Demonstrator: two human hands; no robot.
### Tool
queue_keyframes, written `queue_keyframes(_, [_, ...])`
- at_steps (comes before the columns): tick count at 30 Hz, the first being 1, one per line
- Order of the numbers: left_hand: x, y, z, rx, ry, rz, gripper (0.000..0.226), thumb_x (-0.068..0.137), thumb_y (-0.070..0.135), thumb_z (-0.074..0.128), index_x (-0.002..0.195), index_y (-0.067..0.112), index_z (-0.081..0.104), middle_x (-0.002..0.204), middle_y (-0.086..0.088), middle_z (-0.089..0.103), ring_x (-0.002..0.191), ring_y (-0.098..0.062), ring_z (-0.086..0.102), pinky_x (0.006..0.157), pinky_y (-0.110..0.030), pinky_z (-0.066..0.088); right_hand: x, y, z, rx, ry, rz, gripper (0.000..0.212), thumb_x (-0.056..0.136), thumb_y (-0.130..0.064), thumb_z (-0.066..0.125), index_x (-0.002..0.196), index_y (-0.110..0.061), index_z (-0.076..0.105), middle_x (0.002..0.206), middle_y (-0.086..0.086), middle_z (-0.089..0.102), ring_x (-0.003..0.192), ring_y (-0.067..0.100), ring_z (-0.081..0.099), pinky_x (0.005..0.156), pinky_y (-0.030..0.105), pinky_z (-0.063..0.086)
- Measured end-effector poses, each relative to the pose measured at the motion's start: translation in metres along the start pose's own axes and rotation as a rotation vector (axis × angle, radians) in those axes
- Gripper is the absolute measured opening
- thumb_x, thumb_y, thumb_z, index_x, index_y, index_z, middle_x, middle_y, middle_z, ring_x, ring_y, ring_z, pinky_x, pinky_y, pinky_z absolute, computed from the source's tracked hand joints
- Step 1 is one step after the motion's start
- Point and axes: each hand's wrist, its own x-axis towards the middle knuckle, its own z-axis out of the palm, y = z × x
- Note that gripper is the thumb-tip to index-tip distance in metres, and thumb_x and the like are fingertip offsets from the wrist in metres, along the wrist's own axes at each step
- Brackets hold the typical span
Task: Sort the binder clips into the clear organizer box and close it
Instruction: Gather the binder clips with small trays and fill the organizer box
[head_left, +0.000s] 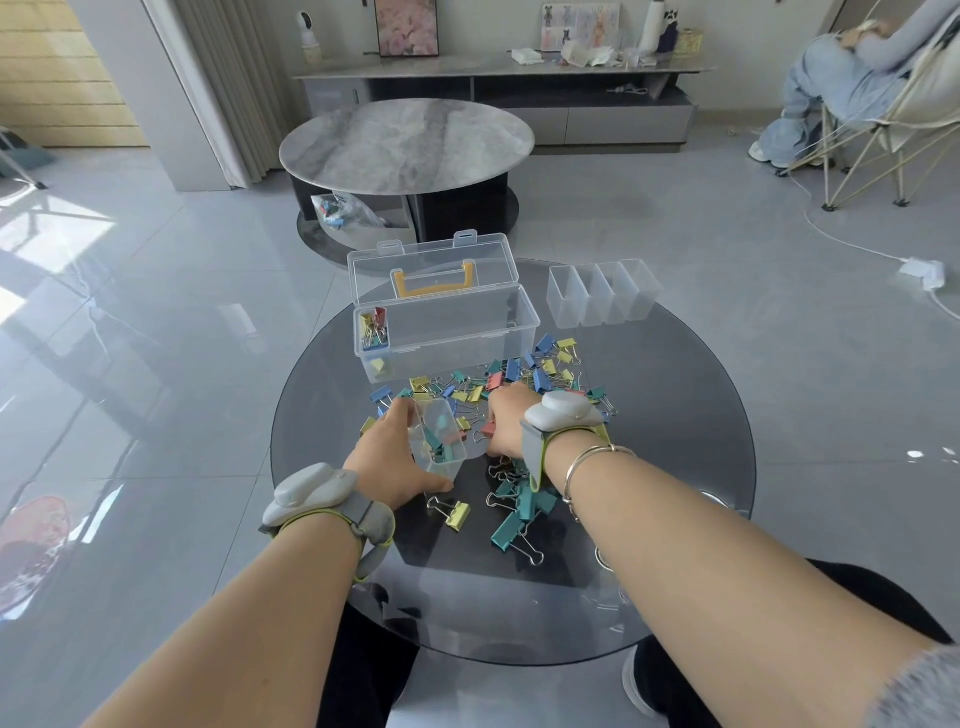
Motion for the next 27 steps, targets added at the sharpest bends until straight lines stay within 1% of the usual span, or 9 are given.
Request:
queue_keyframes(5, [-0.002, 0.000, 0.000, -0.001, -0.003, -0.002, 0.085, 0.056, 0.036, 0.089, 0.120, 0.024, 0.034, 0.125, 0.002, 0.053, 0.097, -0.018, 0.053, 0.079, -0.032, 0.049, 0.002, 0.005, -0.012, 0.051, 0.021, -0.019, 0.038, 0.080, -0.027, 0.068, 0.111, -0.006, 0.063, 0.109, 0.009, 0.068, 0.093, 0.022, 0.064, 0.081, 0.030, 0.052])
queue_keyframes(8, [-0.004, 0.001, 0.000, 0.007, 0.002, 0.000, 0.087, 0.054, 0.036, 0.089, 0.121, 0.023, 0.035, 0.124, 0.002, 0.053, 0.097, -0.019, 0.053, 0.081, -0.033, 0.051, 0.000, 0.006, -0.020, 0.271, 0.019, -0.008, 0.034, 0.077, -0.022, 0.071, 0.103, -0.001, 0.068, 0.097, 0.012, 0.071, 0.073, 0.026, 0.069, 0.057, 0.024, 0.049])
queue_keyframes(10, [-0.004, 0.002, 0.000, 0.013, 0.006, -0.001, 0.087, 0.053, 0.036, 0.090, 0.121, 0.022, 0.036, 0.122, 0.002, 0.053, 0.097, -0.019, 0.054, 0.080, -0.033, 0.051, -0.003, 0.005, -0.025, 0.460, 0.004, -0.039, 0.020, 0.078, -0.017, 0.071, 0.093, -0.005, 0.065, 0.091, 0.010, 0.070, 0.052, 0.018, 0.062, 0.038, 0.015, 0.041])
queue_keyframes(12, [-0.005, 0.004, -0.001, 0.017, 0.010, 0.003, 0.086, 0.053, 0.036, 0.090, 0.119, 0.021, 0.036, 0.119, 0.002, 0.053, 0.096, -0.020, 0.054, 0.080, -0.034, 0.050, -0.008, 0.001, -0.030, 0.547, -0.022, -0.087, 0.018, 0.079, -0.015, 0.071, 0.093, -0.011, 0.061, 0.084, 0.006, 0.065, 0.041, 0.010, 0.055, 0.031, 0.012, 0.036])
queue_keyframes(14, [-0.006, 0.006, -0.001, 0.015, 0.015, 0.009, 0.086, 0.053, 0.035, 0.089, 0.120, 0.020, 0.037, 0.119, 0.001, 0.054, 0.097, -0.021, 0.054, 0.081, -0.034, 0.050, -0.011, -0.007, -0.031, 0.531, -0.048, -0.136, 0.026, 0.077, -0.015, 0.073, 0.100, -0.009, 0.063, 0.084, 0.004, 0.063, 0.044, 0.010, 0.057, 0.033, 0.015, 0.041])
queue_keyframes(18, [-0.008, 0.010, -0.001, 0.016, 0.038, 0.027, 0.087, 0.054, 0.033, 0.090, 0.122, 0.018, 0.038, 0.119, 0.000, 0.055, 0.099, -0.022, 0.054, 0.080, -0.032, 0.046, -0.013, -0.020, -0.027, 0.453, -0.026, -0.174, 0.034, 0.076, -0.019, 0.077, 0.105, -0.007, 0.065, 0.098, 0.009, 0.068, 0.065, 0.023, 0.064, 0.049, 0.025, 0.053])
queue_keyframes(22, [-0.009, 0.010, 0.000, 0.011, 0.041, 0.020, 0.087, 0.054, 0.034, 0.090, 0.122, 0.019, 0.038, 0.116, 0.000, 0.055, 0.097, -0.022, 0.054, 0.081, -0.034, 0.048, -0.015, -0.021, -0.034, 0.620, -0.097, -0.177, 0.046, 0.079, -0.017, 0.075, 0.119, -0.005, 0.055, 0.093, 0.005, 0.058, 0.069, 0.019, 0.064, 0.049, 0.024, 0.054])
queue_keyframes(25, [-0.009, 0.007, 0.000, -0.002, 0.040, 0.006, 0.087, 0.054, 0.035, 0.089, 0.121, 0.021, 0.037, 0.114, 0.002, 0.056, 0.095, -0.022, 0.056, 0.079, -0.035, 0.050, -0.018, -0.015, -0.041, 0.745, -0.127, -0.144, 0.036, 0.089, -0.003, 0.059, 0.123, -0.001, 0.050, 0.108, 0.020, 0.062, 0.083, 0.025, 0.066, 0.055, 0.029, 0.053])
queue_keyframes(27, [-0.009, 0.007, 0.000, -0.005, 0.038, 0.008, 0.086, 0.054, 0.036, 0.089, 0.121, 0.022, 0.036, 0.113, 0.003, 0.056, 0.094, -0.021, 0.055, 0.077, -0.033, 0.049, -0.020, -0.010, -0.042, 0.712, -0.097, -0.172, 0.025, 0.090, 0.001, 0.054, 0.115, 0.002, 0.059, 0.110, 0.023, 0.066, 0.086, 0.026, 0.068, 0.055, 0.027, 0.051])
